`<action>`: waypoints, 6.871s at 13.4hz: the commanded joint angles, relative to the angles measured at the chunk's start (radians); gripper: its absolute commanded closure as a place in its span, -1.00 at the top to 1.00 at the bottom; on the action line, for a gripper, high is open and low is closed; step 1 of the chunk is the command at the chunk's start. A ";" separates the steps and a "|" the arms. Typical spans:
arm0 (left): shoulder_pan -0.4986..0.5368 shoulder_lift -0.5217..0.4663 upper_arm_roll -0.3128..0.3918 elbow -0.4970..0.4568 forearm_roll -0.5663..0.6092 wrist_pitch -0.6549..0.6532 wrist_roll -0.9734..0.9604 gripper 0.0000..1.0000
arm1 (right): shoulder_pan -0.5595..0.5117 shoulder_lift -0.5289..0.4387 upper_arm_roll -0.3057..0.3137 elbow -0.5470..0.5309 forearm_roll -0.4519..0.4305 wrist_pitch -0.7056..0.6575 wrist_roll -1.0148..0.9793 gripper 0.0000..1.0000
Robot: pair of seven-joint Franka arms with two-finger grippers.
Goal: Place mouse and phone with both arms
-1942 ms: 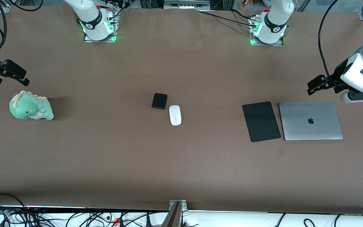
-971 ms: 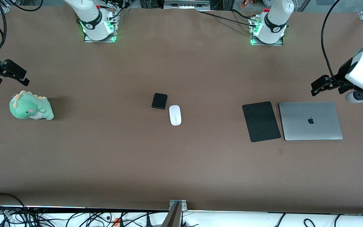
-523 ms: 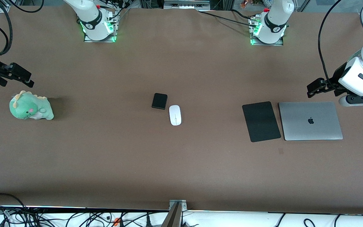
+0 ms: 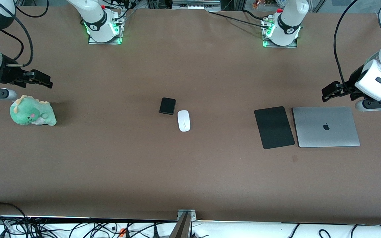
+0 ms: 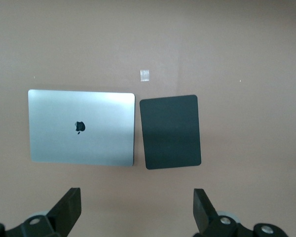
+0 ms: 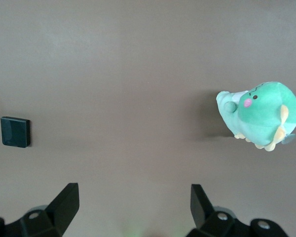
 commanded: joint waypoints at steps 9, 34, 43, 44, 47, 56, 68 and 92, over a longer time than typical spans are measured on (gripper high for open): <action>-0.011 0.013 -0.014 0.029 -0.017 -0.037 -0.009 1.00 | 0.002 0.017 0.001 0.001 0.042 -0.024 0.008 1.00; -0.422 0.599 -0.338 0.073 0.242 0.644 -1.014 1.00 | 0.105 0.143 -0.001 0.005 0.085 0.054 0.134 1.00; -0.472 0.791 -0.323 0.238 0.262 0.655 -0.802 1.00 | 0.108 0.143 -0.001 0.007 0.083 0.054 0.203 1.00; -0.479 0.804 -0.323 0.250 0.262 0.659 -0.799 1.00 | 0.108 0.143 -0.001 0.005 0.085 0.054 0.203 1.00; -0.499 0.834 -0.321 0.259 0.264 0.687 -0.807 1.00 | 0.106 0.144 -0.001 0.007 0.085 0.054 0.203 1.00; -0.519 0.852 -0.321 0.247 0.268 0.692 -0.808 1.00 | 0.106 0.161 -0.001 0.008 0.083 0.087 0.203 1.00; -0.516 0.869 -0.315 0.250 0.268 0.692 -0.798 0.37 | 0.125 0.158 -0.001 0.010 0.083 0.074 0.204 1.00; 0.198 0.711 -0.718 0.019 0.271 0.567 -0.505 -1.00 | 0.385 0.201 0.001 0.010 0.085 0.239 0.649 1.00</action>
